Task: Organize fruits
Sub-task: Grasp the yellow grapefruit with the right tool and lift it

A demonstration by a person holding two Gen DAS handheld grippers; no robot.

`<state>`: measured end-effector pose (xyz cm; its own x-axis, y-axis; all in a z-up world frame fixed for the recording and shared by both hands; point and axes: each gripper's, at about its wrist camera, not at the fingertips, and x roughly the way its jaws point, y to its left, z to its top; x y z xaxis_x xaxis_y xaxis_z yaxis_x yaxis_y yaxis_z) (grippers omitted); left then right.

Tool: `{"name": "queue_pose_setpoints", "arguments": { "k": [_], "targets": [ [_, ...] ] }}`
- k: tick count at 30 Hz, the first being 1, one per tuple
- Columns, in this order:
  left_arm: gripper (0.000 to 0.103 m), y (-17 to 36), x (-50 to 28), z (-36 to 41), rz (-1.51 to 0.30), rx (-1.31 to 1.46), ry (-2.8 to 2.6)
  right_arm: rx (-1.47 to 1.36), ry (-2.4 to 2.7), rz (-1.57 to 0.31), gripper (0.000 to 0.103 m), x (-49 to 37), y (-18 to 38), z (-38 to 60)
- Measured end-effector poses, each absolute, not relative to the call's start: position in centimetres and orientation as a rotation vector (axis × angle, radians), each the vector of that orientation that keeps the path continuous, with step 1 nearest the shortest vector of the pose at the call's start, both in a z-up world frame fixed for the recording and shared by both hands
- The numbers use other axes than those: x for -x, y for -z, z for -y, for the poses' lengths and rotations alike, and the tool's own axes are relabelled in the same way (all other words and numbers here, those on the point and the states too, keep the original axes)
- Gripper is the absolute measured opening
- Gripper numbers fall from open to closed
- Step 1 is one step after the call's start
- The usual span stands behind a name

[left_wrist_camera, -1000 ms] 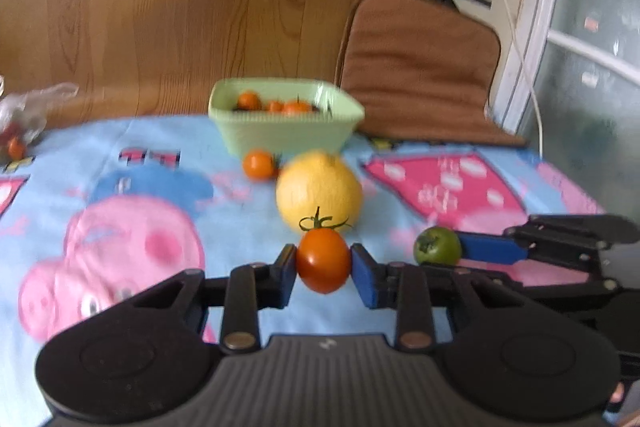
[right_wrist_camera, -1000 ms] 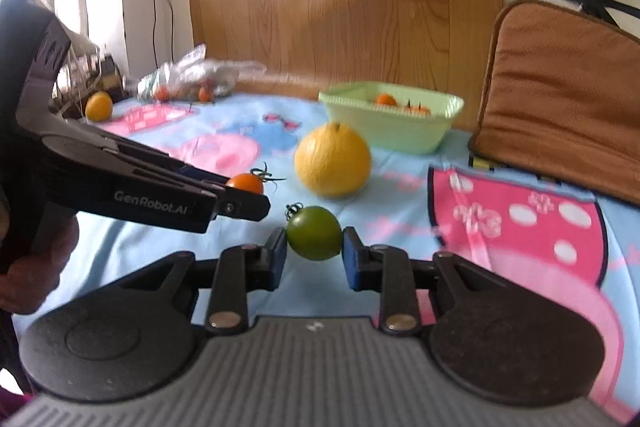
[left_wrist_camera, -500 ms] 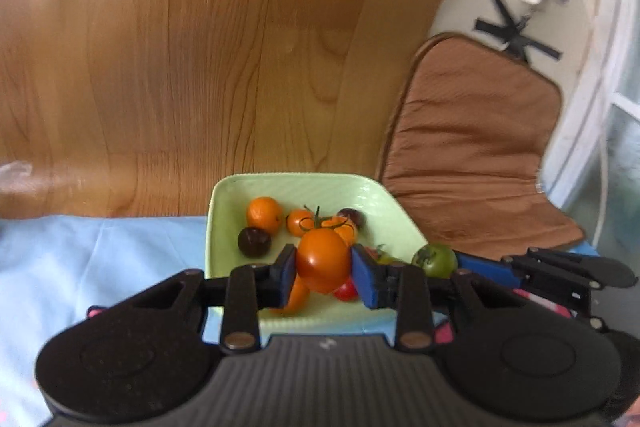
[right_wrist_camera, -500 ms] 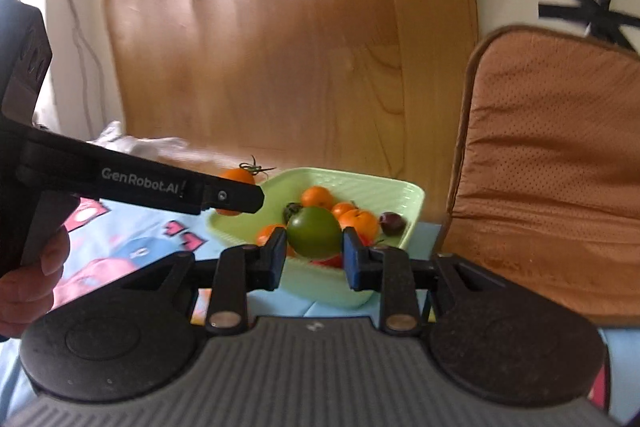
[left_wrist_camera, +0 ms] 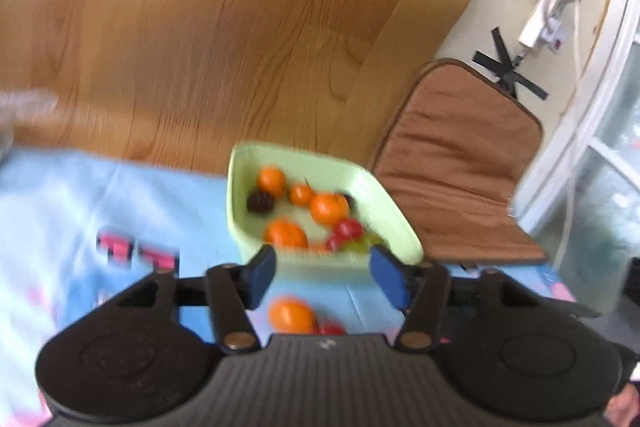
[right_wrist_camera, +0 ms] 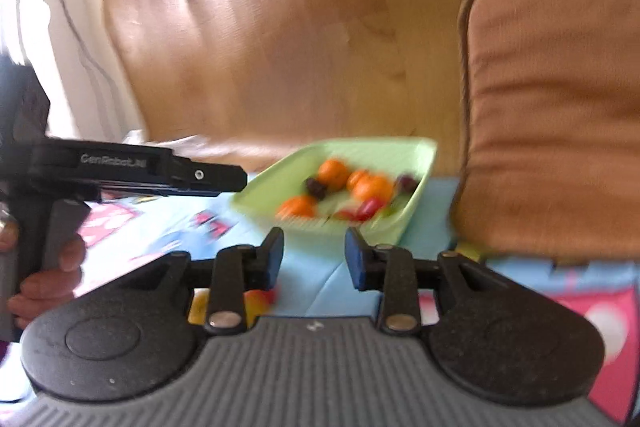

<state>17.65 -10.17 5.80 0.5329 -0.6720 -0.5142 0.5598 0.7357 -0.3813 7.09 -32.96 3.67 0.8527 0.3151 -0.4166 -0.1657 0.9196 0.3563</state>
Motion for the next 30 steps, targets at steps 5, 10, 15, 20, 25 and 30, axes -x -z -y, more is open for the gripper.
{"name": "queue_pose_setpoints", "arguments": {
  "k": [5,10,15,20,25,30],
  "targets": [
    [0.091,-3.2,-15.4,9.0,-0.757,0.262,0.750,-0.183,-0.307,-0.481,0.077,-4.4,-3.1,29.9],
    [0.079,-1.4,-14.9,9.1,-0.822,0.313,0.757,-0.051,-0.331,-0.546,0.074,-5.3,-1.9,26.6],
    [0.056,-2.4,-12.7,9.0,-0.812,0.313,0.790,-0.084,-0.279,-0.580,0.066,-4.4,-2.1,26.0],
    [0.055,-3.3,-8.6,8.4,-0.787,0.273,0.825,-0.038,-0.273,-0.557,0.066,-0.2,-2.8,25.1],
    [0.057,-2.3,-5.9,8.0,-0.797,0.258,0.836,0.005,-0.277,-0.583,0.066,2.6,-2.2,24.1],
    [0.069,-2.4,-5.2,7.5,-0.783,0.244,0.822,0.028,-0.251,-0.557,0.067,2.9,-1.6,23.4]
  ]
}}
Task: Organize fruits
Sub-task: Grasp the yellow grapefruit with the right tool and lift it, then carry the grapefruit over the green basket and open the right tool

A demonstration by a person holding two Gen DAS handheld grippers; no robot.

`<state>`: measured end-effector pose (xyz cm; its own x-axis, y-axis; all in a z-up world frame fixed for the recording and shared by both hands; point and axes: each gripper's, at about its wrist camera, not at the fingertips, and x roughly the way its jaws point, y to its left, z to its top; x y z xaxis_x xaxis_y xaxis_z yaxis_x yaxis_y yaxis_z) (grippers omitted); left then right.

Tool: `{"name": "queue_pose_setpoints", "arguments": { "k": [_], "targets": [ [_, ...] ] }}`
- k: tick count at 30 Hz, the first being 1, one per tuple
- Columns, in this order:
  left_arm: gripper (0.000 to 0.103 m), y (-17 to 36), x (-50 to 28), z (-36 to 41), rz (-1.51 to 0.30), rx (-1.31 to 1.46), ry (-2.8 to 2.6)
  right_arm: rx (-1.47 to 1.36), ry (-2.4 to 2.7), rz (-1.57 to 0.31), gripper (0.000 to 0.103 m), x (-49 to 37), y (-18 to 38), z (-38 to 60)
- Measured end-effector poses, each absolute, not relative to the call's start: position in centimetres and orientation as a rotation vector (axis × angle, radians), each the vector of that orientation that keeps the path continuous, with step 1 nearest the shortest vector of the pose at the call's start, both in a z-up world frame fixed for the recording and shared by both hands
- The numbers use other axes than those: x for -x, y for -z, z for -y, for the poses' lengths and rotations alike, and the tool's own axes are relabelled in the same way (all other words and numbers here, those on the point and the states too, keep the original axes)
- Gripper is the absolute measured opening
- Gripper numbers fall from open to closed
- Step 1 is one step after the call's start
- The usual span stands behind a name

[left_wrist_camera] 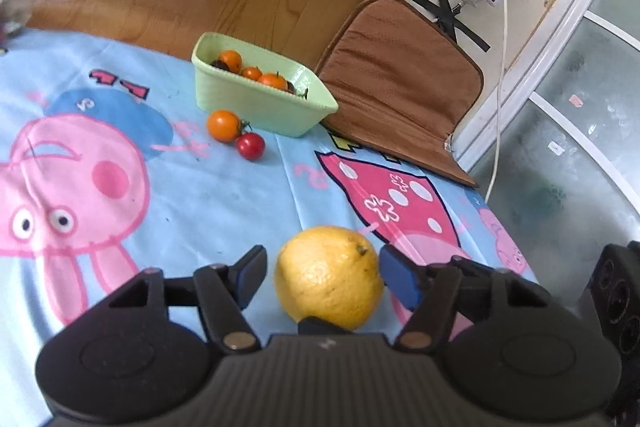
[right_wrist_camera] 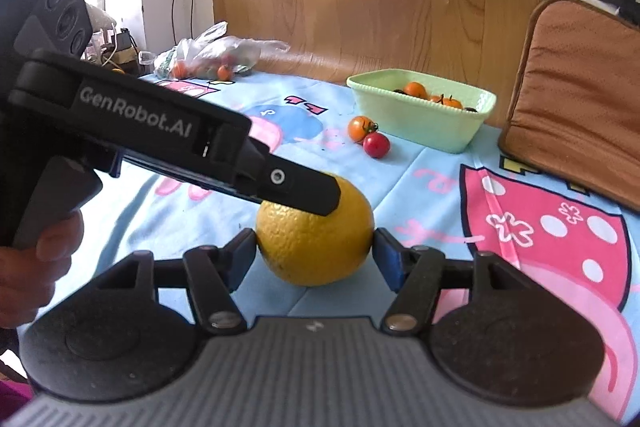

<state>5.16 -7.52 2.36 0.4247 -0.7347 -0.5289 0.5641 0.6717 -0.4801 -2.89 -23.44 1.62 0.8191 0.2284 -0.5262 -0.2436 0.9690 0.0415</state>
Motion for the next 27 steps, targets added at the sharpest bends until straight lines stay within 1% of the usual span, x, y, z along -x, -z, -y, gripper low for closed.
{"name": "queue_pose_setpoints", "arguments": {
  "k": [3,6,11,14,15,16,20,24,27],
  "targets": [
    [0.073,-2.5,-4.7,7.3,-0.762,0.219,0.810,0.025,-0.246,-0.535,0.069,3.4,-1.4,23.4],
    [0.074,-2.4,-4.4,7.3,-0.767,0.211,0.802,0.017,-0.239,-0.538,0.073,3.6,-1.0,23.4],
    [0.075,-2.5,-3.9,7.8,-0.759,0.188,0.806,-0.002,-0.250,-0.557,0.072,3.9,-0.6,23.3],
    [0.070,-2.5,-3.7,8.1,-0.752,0.172,0.807,-0.001,-0.248,-0.547,0.072,4.0,-0.5,23.3],
    [0.063,-2.4,-3.7,8.2,-0.759,0.165,0.812,0.000,-0.248,-0.548,0.071,3.9,-0.4,23.3],
    [0.060,-2.3,-3.8,8.3,-0.766,0.167,0.823,0.003,-0.241,-0.544,0.064,4.0,-0.4,23.3],
    [0.060,-2.9,-4.3,8.5,-0.762,0.175,0.822,-0.016,-0.231,-0.535,0.064,3.7,-0.8,23.6],
    [0.060,-5.4,-6.5,9.1,-0.717,0.166,0.834,0.019,-0.212,-0.471,0.064,2.3,-2.4,23.8],
    [0.060,-7.4,-9.0,10.1,-0.665,0.155,0.827,0.027,-0.203,-0.417,0.064,-0.6,-4.2,24.6]
  ]
}}
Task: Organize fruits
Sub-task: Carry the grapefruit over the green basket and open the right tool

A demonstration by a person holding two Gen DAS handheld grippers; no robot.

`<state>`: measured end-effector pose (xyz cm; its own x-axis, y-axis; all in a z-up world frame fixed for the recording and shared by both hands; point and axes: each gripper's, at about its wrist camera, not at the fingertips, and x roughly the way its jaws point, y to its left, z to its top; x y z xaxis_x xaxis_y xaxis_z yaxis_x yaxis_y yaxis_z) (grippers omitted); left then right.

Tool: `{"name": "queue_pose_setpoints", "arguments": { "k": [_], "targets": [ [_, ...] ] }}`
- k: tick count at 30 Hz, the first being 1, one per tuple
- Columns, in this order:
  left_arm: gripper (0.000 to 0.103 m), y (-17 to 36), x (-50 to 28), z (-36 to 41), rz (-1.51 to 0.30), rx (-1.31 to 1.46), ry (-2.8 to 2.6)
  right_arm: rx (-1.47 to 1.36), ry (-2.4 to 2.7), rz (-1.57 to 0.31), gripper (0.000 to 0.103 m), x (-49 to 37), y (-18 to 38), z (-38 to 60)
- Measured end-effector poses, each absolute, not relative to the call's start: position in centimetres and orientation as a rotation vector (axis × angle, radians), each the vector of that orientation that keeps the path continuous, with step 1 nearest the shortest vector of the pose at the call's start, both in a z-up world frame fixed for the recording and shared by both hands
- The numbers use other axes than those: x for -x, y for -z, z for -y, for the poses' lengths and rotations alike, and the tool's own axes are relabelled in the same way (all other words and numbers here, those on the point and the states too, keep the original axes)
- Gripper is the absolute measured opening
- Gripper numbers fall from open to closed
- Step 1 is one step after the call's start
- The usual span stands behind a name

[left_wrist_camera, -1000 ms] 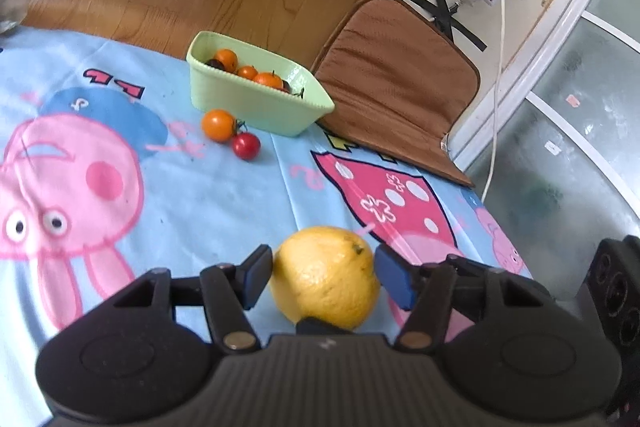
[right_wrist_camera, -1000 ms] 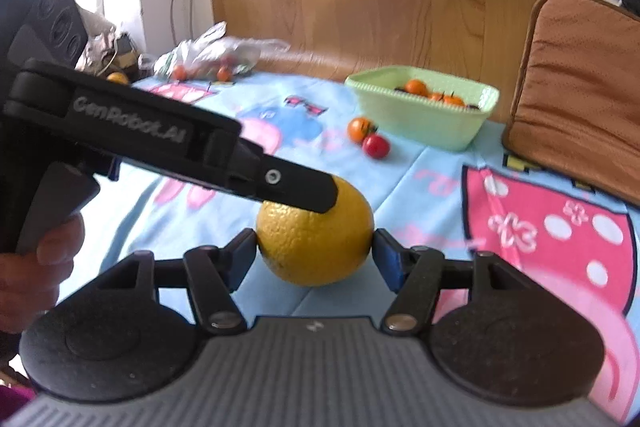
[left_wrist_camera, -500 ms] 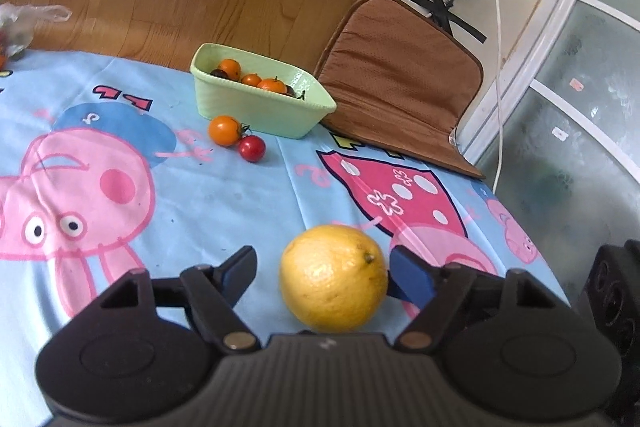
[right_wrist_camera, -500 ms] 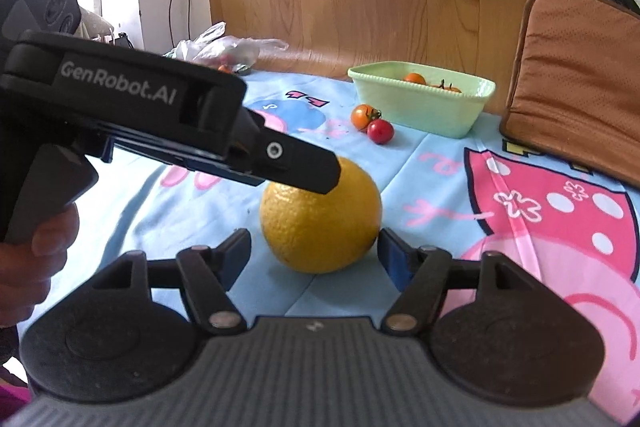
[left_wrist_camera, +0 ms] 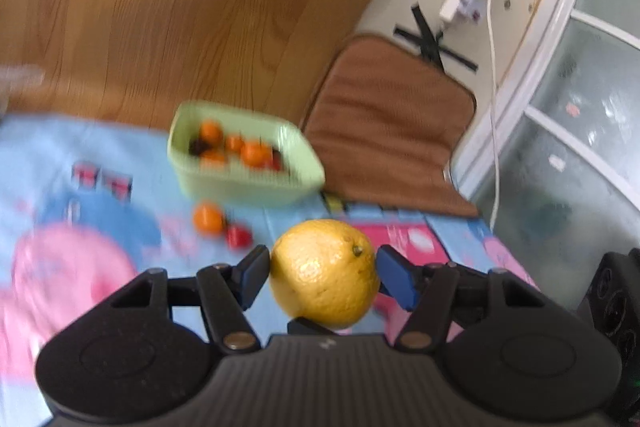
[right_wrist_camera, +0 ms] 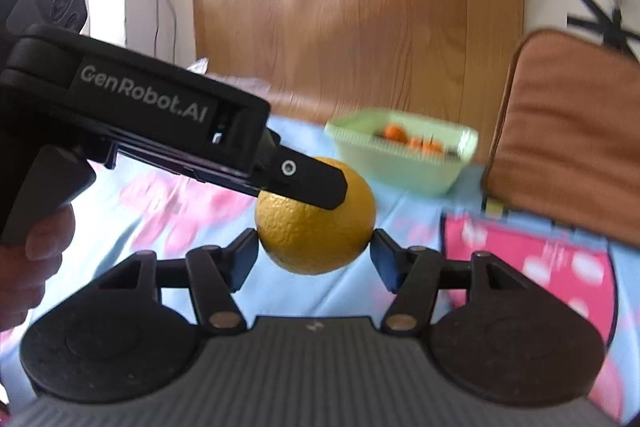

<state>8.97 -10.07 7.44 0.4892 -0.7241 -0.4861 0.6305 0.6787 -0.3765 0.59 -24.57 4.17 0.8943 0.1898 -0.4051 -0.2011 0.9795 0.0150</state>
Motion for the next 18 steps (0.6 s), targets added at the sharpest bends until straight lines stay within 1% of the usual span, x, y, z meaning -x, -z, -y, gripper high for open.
{"name": "queue_pose_setpoints", "arguments": {
  "k": [2,6,11,18],
  "targets": [
    [0.061,-8.5,-11.2,11.2,-0.635,0.143,0.820,0.035,-0.192,-0.382,0.064,-2.9,-4.9,25.3],
    [0.061,-9.2,-16.8,13.6,-0.623,0.129,0.802,-0.005,-0.169,-0.376,0.064,-8.6,-5.7,27.3],
    [0.059,-7.3,-22.7,15.5,-0.662,0.125,0.776,-0.023,-0.147,-0.422,0.064,-15.0,-4.3,29.1],
    [0.059,-4.9,-26.0,17.2,-0.704,0.107,0.769,-0.017,-0.130,-0.474,0.065,-17.9,-1.9,29.6]
  ]
}}
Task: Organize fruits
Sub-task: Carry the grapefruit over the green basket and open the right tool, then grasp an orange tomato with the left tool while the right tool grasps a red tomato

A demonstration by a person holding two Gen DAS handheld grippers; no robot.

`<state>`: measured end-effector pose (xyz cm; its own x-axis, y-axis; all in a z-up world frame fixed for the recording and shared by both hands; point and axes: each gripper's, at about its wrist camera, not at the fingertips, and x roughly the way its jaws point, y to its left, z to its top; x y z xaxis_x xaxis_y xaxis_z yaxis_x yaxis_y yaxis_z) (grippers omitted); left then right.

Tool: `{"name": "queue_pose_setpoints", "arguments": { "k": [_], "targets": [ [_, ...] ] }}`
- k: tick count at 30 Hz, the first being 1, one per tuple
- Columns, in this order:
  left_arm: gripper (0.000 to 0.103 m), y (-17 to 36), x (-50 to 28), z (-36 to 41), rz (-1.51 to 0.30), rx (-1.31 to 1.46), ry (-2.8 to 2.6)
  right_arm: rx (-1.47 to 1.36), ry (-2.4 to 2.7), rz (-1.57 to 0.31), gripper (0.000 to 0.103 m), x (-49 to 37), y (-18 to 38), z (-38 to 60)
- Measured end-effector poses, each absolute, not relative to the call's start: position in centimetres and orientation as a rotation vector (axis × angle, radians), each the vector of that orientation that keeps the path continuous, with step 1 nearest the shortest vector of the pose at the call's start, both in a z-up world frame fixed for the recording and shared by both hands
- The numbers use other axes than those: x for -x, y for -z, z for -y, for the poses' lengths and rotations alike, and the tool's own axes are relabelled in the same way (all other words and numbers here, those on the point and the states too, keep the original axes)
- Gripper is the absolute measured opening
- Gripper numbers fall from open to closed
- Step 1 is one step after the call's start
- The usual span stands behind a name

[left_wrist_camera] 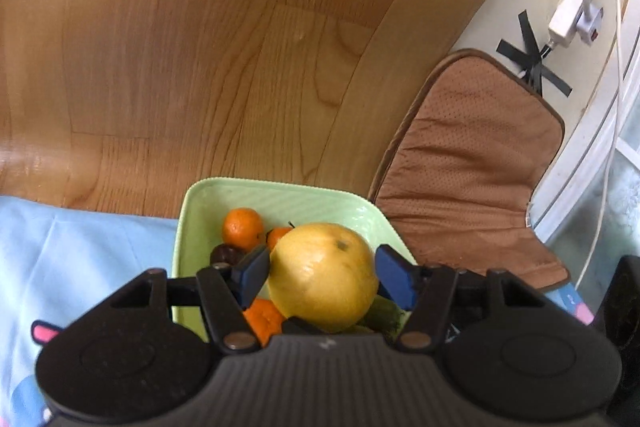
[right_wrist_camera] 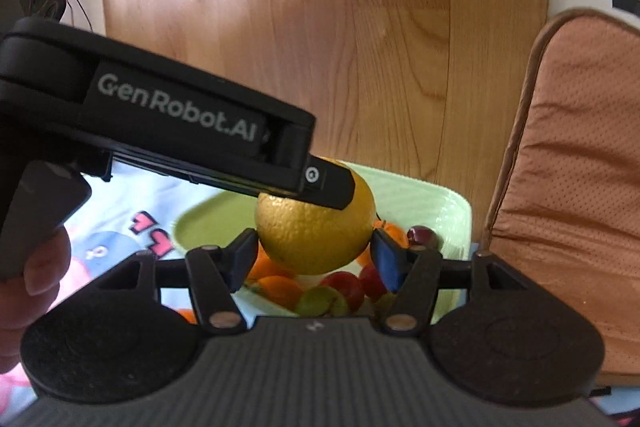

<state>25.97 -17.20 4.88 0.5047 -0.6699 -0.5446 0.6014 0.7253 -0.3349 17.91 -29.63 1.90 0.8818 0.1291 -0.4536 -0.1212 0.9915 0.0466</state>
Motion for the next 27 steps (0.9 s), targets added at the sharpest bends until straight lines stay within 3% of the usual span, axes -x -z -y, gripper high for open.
{"name": "queue_pose_setpoints", "arguments": {
  "k": [9,13,23,25,27],
  "targets": [
    [0.065,-7.3,-22.3,13.0,-0.625,0.161,0.776,-0.038,-0.135,-0.388,0.066,-13.8,-4.3,30.4],
    [0.067,-6.7,-19.6,9.4,-0.644,0.204,0.767,-0.086,-0.221,-0.434,0.045,-10.2,-4.1,31.1],
    [0.073,-2.0,-21.0,10.2,-0.819,0.256,0.761,0.008,-0.289,-0.586,0.042,-10.1,-1.1,27.4],
    [0.070,-1.2,-21.3,10.8,-0.839,0.242,0.746,-0.002,-0.292,-0.612,0.042,-11.1,-0.8,27.2],
    [0.052,-0.4,-21.6,11.1,-0.868,0.250,0.742,-0.022,-0.307,-0.635,0.039,-12.1,-0.6,27.1]
  ]
}}
